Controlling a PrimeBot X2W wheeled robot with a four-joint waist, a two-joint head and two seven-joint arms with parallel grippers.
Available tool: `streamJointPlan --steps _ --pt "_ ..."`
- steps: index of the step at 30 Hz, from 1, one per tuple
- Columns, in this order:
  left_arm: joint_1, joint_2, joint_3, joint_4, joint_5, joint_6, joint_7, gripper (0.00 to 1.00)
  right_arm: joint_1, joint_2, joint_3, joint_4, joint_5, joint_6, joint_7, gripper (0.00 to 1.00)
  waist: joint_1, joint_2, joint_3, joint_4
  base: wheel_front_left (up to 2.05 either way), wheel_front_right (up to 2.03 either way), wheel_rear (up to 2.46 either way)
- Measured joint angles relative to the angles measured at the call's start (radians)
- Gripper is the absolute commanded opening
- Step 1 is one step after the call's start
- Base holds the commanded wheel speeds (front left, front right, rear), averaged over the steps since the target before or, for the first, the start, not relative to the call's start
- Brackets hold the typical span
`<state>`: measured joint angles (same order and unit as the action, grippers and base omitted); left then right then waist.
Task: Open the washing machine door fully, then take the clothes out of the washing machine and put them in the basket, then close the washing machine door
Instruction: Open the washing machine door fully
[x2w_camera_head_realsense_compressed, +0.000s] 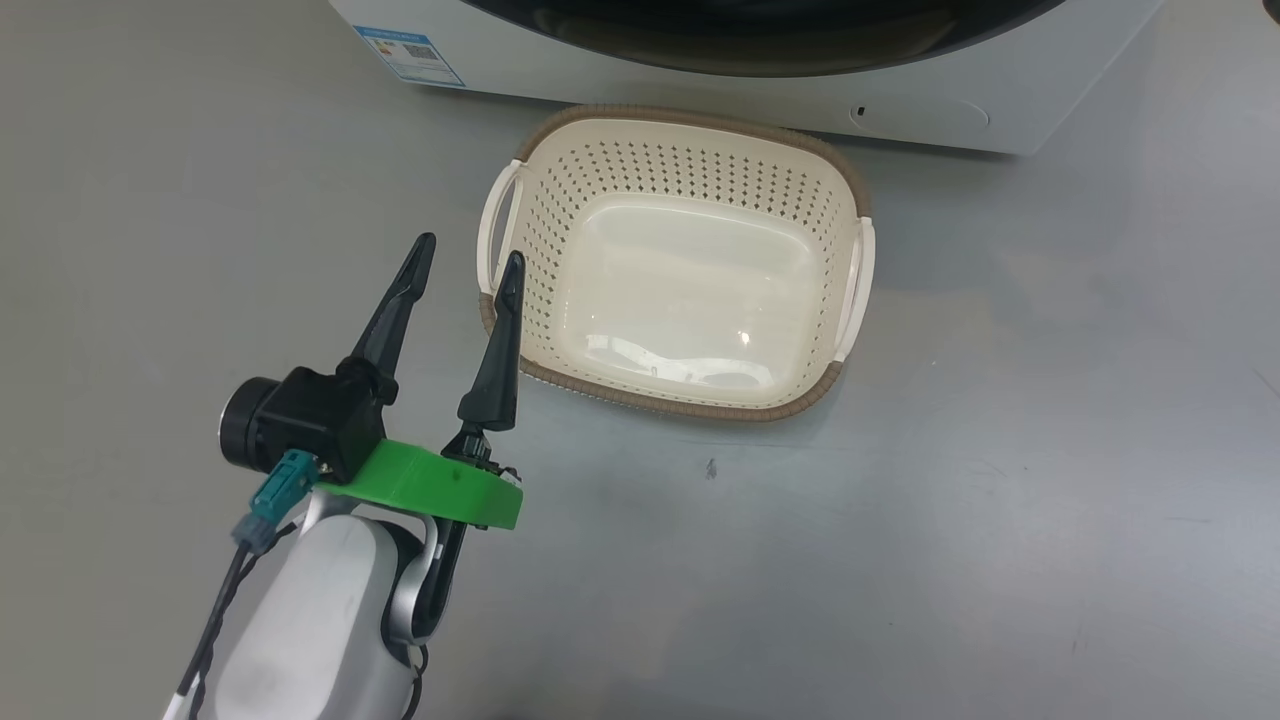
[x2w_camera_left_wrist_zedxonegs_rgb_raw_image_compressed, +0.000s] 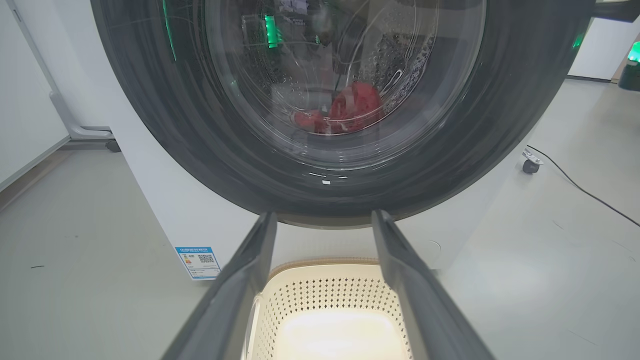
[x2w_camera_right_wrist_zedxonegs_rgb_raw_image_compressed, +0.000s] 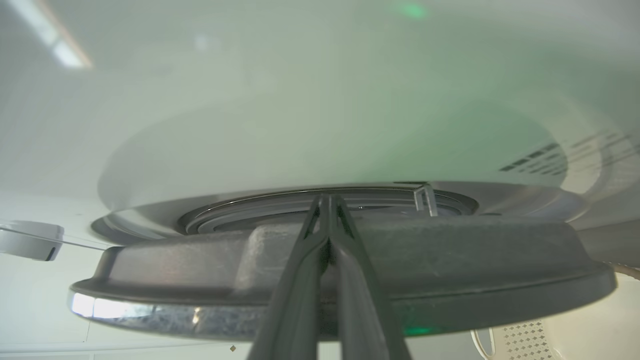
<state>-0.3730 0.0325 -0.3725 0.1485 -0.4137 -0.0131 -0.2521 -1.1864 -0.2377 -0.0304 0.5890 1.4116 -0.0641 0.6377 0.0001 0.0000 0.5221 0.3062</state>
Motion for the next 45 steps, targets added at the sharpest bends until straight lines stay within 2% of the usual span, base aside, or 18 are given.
streamJointPlan --steps 15,22,28,30,45 --pt "-0.016 0.000 -0.002 -0.002 0.000 0.009 0.000 1.00 -0.026 -0.013 0.005 0.038 0.028 0.002 0.084 0.00 0.0000 0.0000 0.011 -0.004 0.00 0.00 0.00" --pt "-0.017 0.000 -0.001 -0.001 0.000 0.017 0.000 1.00 -0.027 -0.015 0.007 0.050 0.059 0.014 0.141 0.00 0.0000 0.0000 0.011 -0.012 0.00 0.00 0.00" --pt "-0.018 0.000 -0.001 0.000 0.000 0.018 0.000 1.00 -0.019 -0.009 0.015 0.058 0.075 0.029 0.184 0.00 -0.0001 0.0000 0.007 -0.024 0.00 0.00 0.00" --pt "-0.018 -0.001 0.003 0.003 0.001 0.022 0.000 1.00 -0.012 -0.004 0.016 0.064 0.081 0.046 0.194 0.00 0.0000 0.0000 0.003 -0.028 0.00 0.00 0.00" --pt "-0.016 -0.001 0.006 0.033 0.014 0.025 0.000 1.00 0.066 0.038 0.043 0.080 0.109 0.101 0.261 0.00 -0.0001 0.0000 -0.046 -0.068 0.00 0.00 0.00"
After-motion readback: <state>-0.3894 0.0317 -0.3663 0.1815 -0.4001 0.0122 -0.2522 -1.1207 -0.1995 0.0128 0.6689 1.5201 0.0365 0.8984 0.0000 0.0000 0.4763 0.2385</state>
